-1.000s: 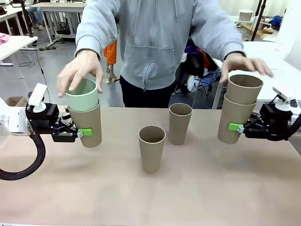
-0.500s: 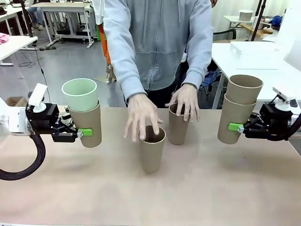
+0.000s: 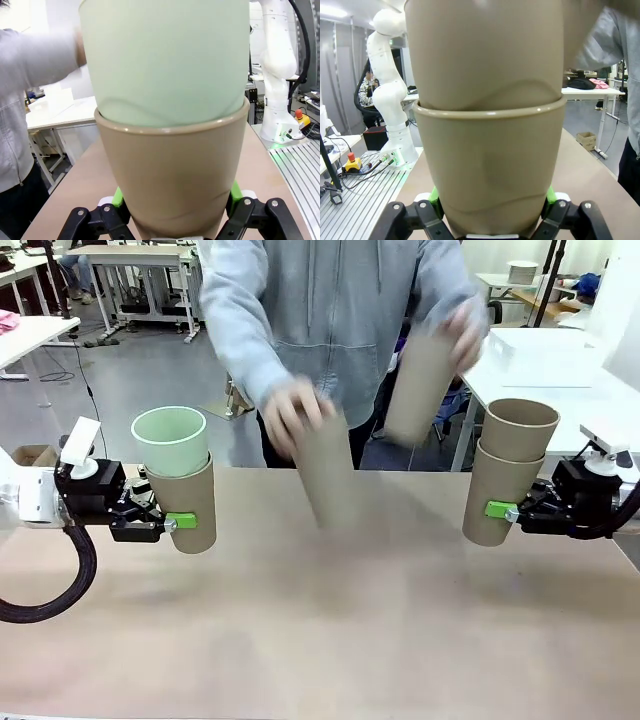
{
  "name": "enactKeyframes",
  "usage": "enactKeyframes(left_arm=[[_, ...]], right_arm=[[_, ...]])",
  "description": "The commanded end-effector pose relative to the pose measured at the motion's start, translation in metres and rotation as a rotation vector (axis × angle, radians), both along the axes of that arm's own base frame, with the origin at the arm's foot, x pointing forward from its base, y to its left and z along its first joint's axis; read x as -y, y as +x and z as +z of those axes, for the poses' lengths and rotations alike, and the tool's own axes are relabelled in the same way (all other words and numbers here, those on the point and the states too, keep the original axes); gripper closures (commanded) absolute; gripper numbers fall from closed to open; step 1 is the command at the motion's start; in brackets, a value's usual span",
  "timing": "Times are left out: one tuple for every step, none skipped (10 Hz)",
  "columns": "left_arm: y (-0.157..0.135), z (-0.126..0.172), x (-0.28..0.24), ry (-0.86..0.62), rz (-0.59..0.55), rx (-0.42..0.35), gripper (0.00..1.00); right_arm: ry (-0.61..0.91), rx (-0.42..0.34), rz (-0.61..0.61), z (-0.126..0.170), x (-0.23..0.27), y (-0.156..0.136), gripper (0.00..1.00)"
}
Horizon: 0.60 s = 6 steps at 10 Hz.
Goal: Stack the cups and store them in the basket.
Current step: Place the stack of Reusable plastic cups into the Pantry Basket.
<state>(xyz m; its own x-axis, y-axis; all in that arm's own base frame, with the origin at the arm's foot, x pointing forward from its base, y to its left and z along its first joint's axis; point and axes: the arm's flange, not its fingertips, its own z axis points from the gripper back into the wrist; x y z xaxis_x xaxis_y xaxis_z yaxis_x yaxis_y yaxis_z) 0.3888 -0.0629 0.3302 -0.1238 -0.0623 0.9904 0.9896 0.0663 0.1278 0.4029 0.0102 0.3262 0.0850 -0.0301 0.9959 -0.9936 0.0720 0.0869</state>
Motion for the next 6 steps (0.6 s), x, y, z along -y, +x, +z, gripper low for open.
enactKeyframes(left_arm=[[-0.0001,0.003,-0.0001,-0.002,-0.001,0.012,0.15],[-0.0001,0.003,-0.0001,-0.002,-0.001,0.012,0.15],[-0.0001,0.003,-0.0001,-0.002,-0.001,0.012,0.15],[-0.0001,0.003,-0.0001,-0.002,-0.001,0.012,0.15],[-0.0001,0.003,-0.0001,-0.002,-0.001,0.012,0.15],[-0.0001,0.003,-0.0001,-0.002,-0.001,0.012,0.15]], right_arm=[[-0.004,0.017,-0.004,0.0018,0.0001,-0.0015,0.16],[-0.004,0.017,-0.004,0.0018,0.0001,-0.0015,0.16],[-0.004,0.017,-0.004,0.0018,0.0001,-0.0015,0.16],[-0.004,0.017,-0.004,0.0018,0.0001,-0.0015,0.16],[-0.004,0.017,-0.004,0.0018,0.0001,-0.0015,0.16],[-0.004,0.017,-0.004,0.0018,0.0001,-0.0015,0.16]])
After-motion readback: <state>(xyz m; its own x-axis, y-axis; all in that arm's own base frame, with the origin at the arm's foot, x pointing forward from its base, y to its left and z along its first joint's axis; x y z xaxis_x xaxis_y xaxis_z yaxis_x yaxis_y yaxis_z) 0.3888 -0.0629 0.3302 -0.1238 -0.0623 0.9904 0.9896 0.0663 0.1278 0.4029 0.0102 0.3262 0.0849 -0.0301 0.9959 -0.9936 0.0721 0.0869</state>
